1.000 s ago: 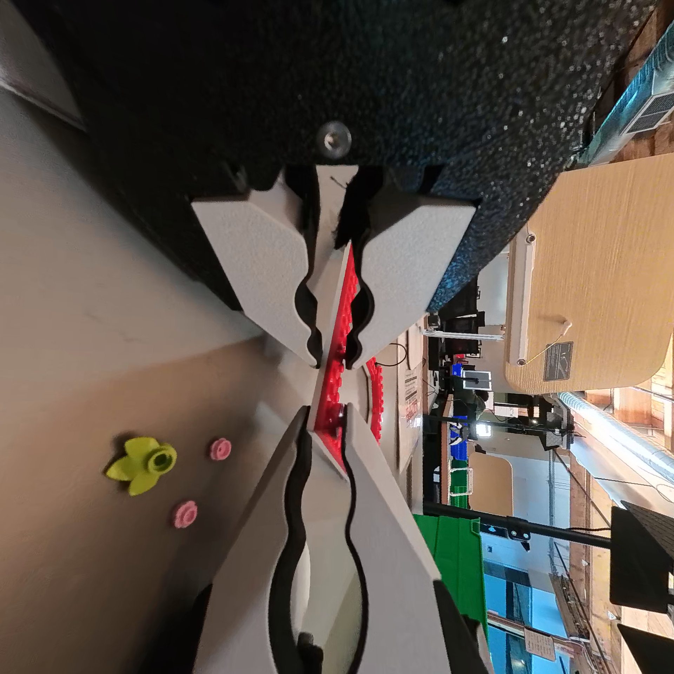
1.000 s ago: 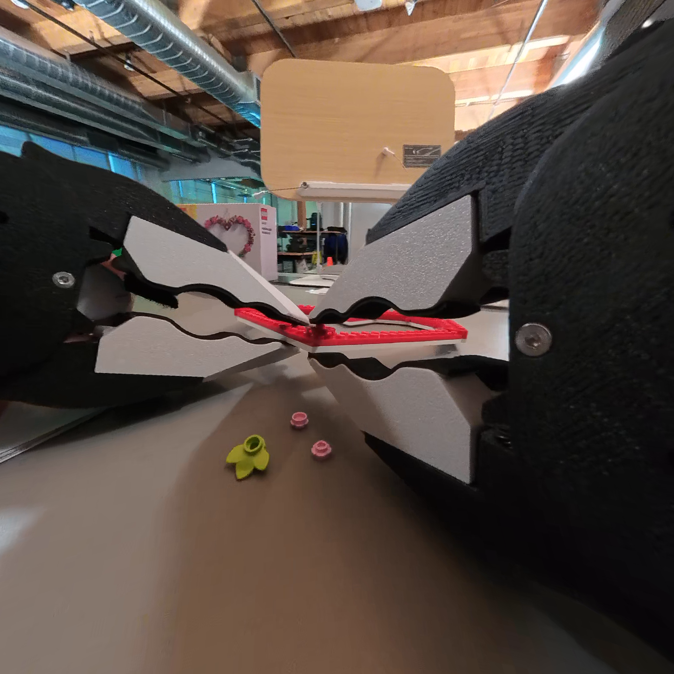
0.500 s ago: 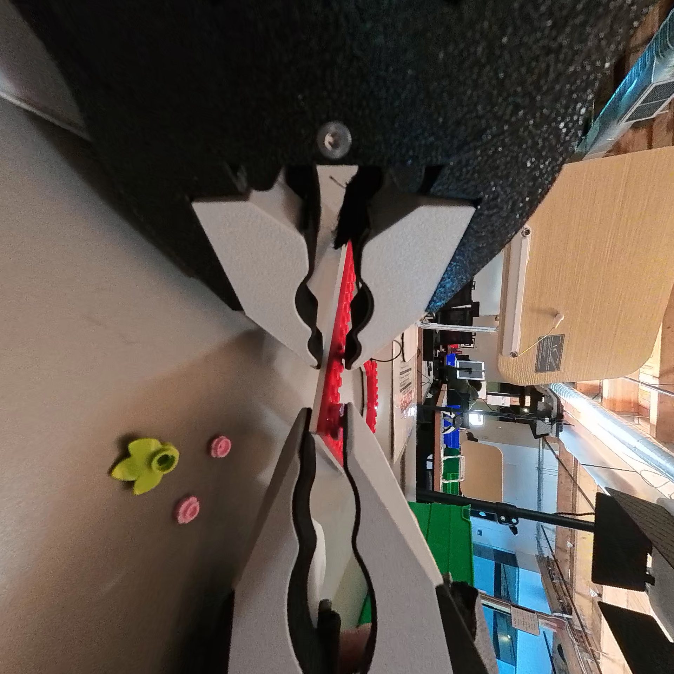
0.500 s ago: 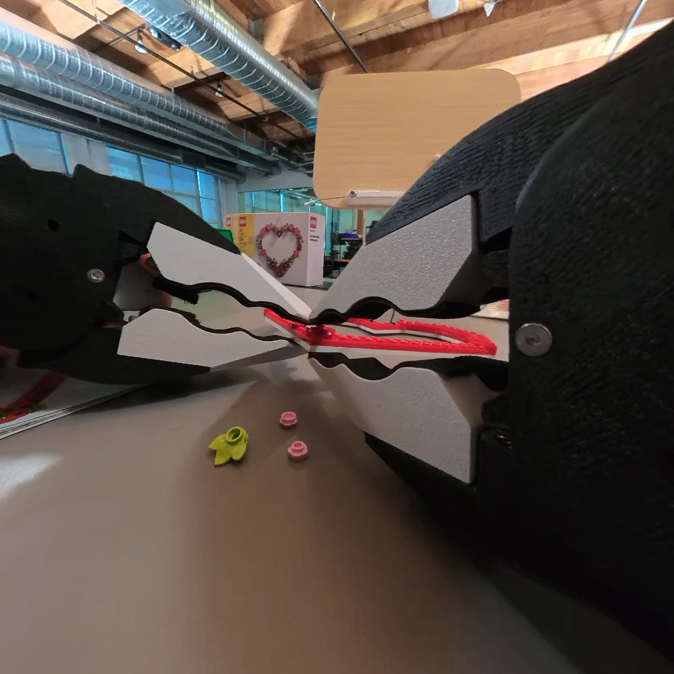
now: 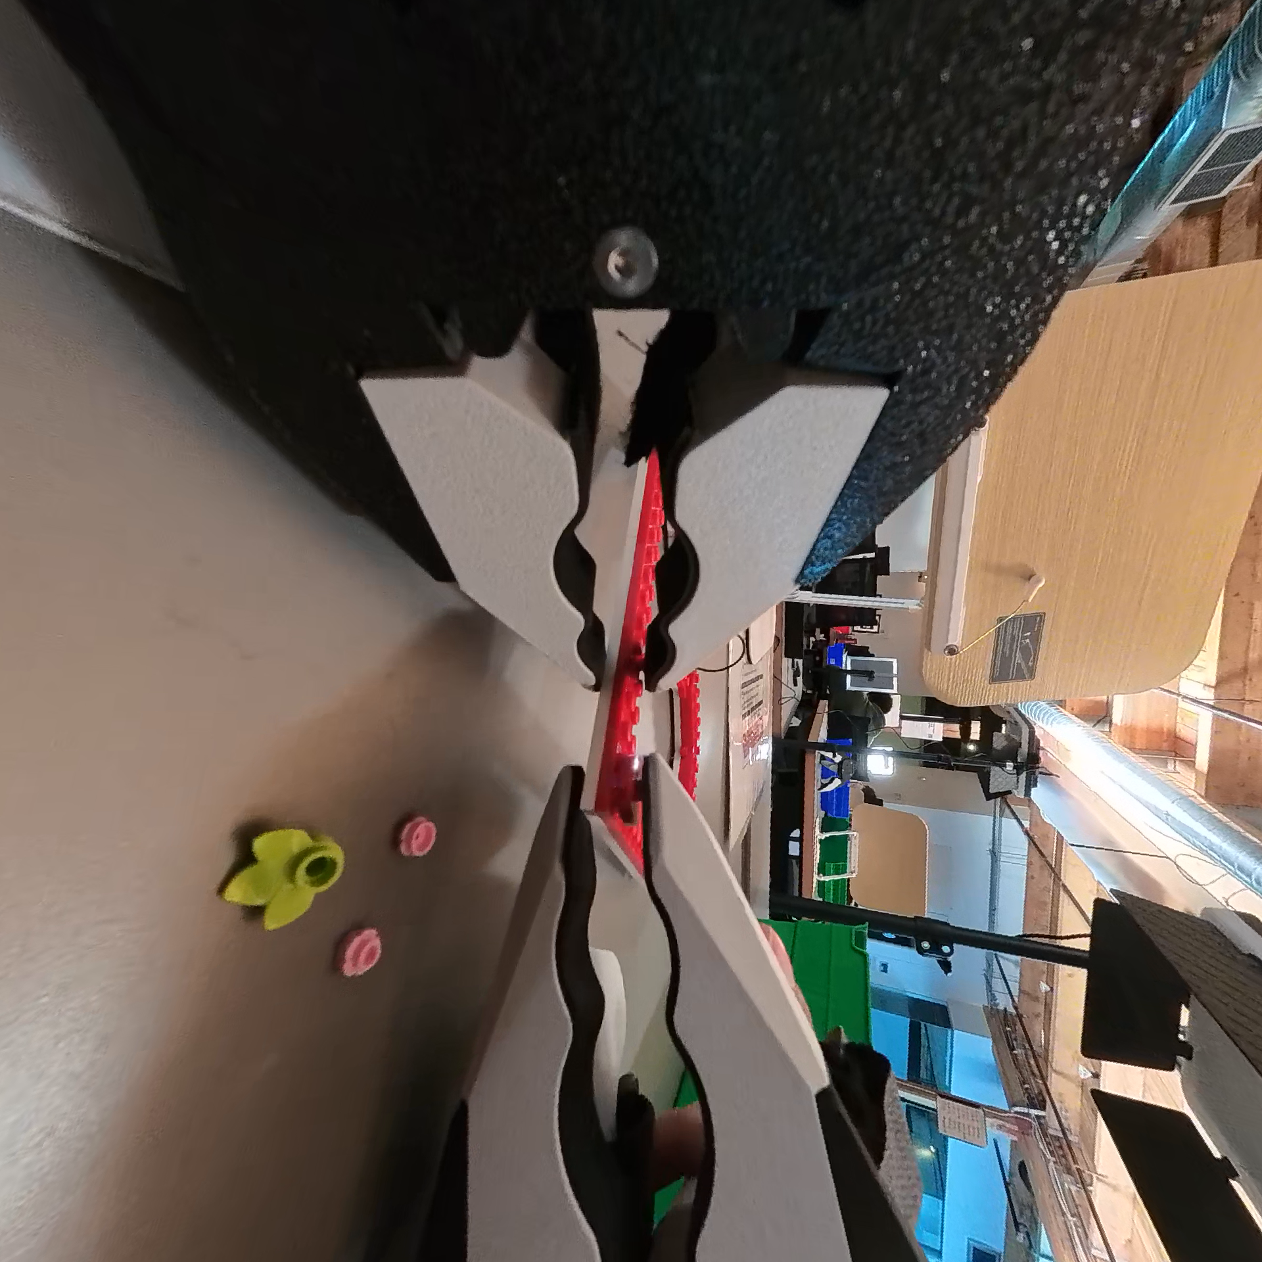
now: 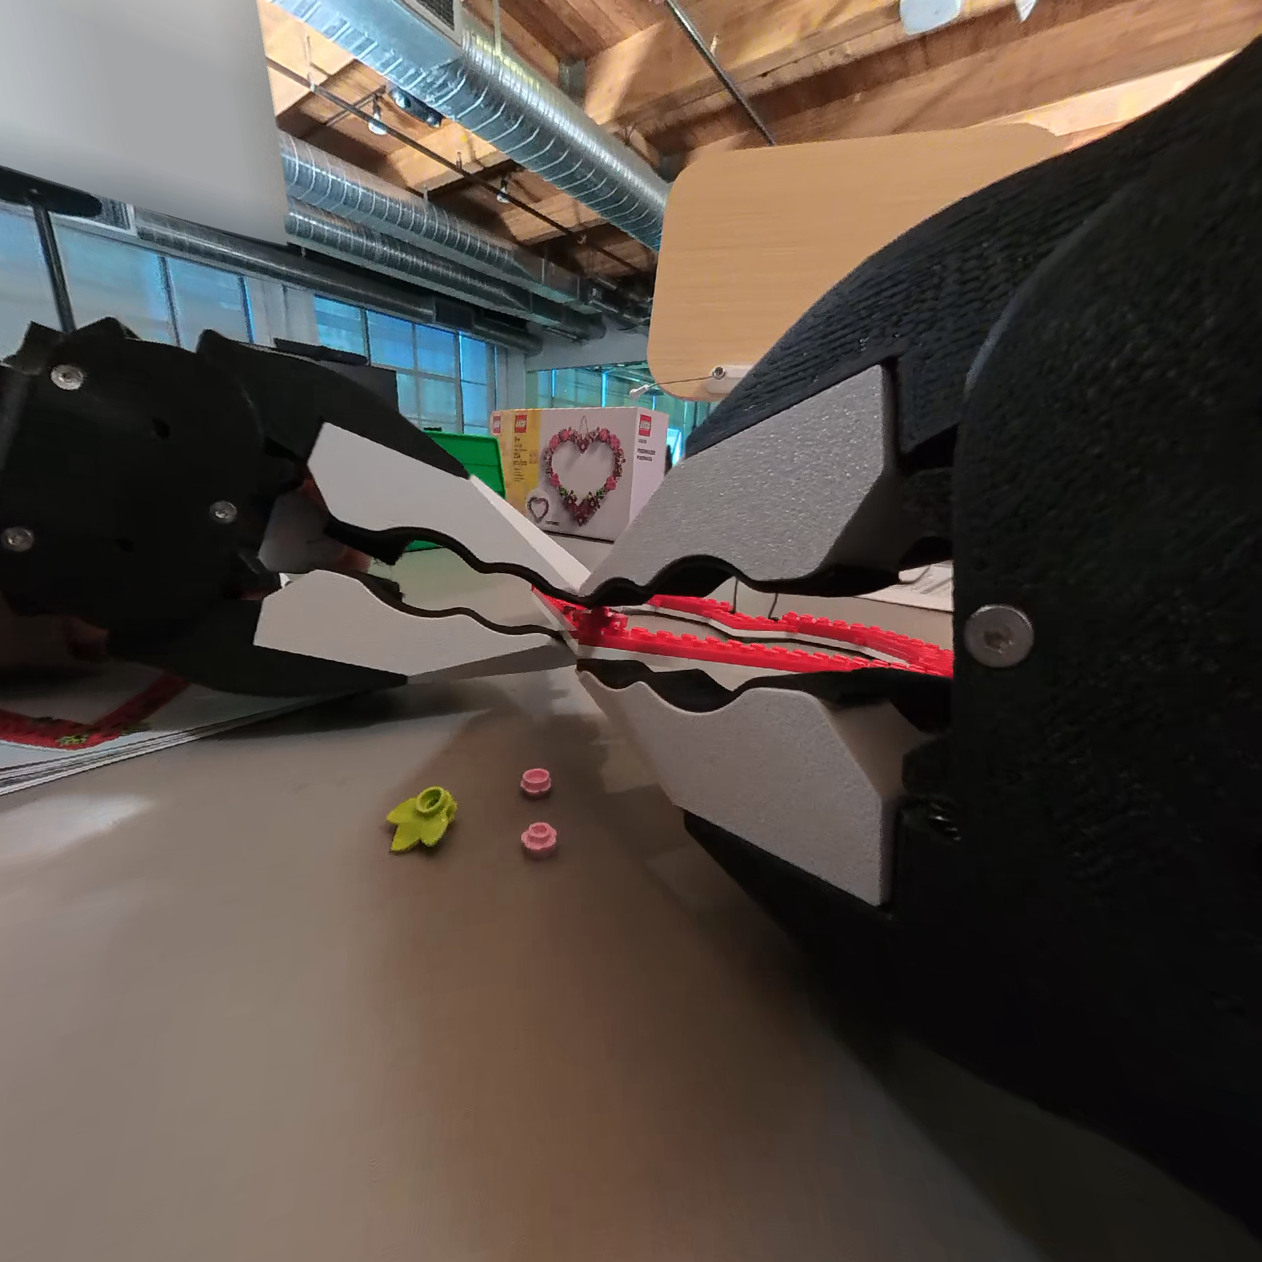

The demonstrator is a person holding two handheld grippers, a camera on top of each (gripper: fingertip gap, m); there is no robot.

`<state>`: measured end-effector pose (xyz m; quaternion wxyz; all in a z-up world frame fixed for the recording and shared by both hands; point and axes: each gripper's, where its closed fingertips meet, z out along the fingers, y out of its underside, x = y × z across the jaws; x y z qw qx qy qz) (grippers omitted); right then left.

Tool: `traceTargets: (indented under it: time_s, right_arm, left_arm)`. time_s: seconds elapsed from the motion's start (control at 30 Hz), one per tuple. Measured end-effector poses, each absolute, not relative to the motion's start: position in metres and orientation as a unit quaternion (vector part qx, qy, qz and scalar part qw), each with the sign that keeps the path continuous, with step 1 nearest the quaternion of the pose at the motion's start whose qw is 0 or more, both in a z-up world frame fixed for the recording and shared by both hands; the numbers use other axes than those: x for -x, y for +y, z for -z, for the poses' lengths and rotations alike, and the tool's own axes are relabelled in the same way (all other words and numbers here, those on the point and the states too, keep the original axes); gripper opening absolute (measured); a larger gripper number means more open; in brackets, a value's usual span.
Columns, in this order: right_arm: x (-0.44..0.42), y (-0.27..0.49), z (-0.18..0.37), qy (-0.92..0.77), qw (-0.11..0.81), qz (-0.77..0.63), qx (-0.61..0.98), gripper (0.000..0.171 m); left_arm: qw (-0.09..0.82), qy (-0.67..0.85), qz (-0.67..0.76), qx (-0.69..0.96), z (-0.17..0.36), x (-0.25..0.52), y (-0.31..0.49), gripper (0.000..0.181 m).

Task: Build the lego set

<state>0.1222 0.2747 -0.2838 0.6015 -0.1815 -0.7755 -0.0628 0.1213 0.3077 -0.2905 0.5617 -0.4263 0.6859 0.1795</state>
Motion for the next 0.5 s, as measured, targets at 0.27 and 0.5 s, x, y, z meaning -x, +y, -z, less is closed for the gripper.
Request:
traceTargets:
  time_s: [0.27, 0.5]
  right_arm:
    - [-0.1227, 0.2764, 0.2836, -0.771, 0.609, 0.061, 0.176, 0.013]
    - [-0.122, 0.2767, 0.2848, -0.769, 0.611, 0.087, 0.165, 0.013]
  left_arm:
    - [0.562, 0.685, -0.178, 0.428, 0.2902, -0.1208, 0.3081, 0.009]
    - [0.559, 0.686, -0.178, 0.43, 0.2917, -0.1202, 0.308, 0.009]
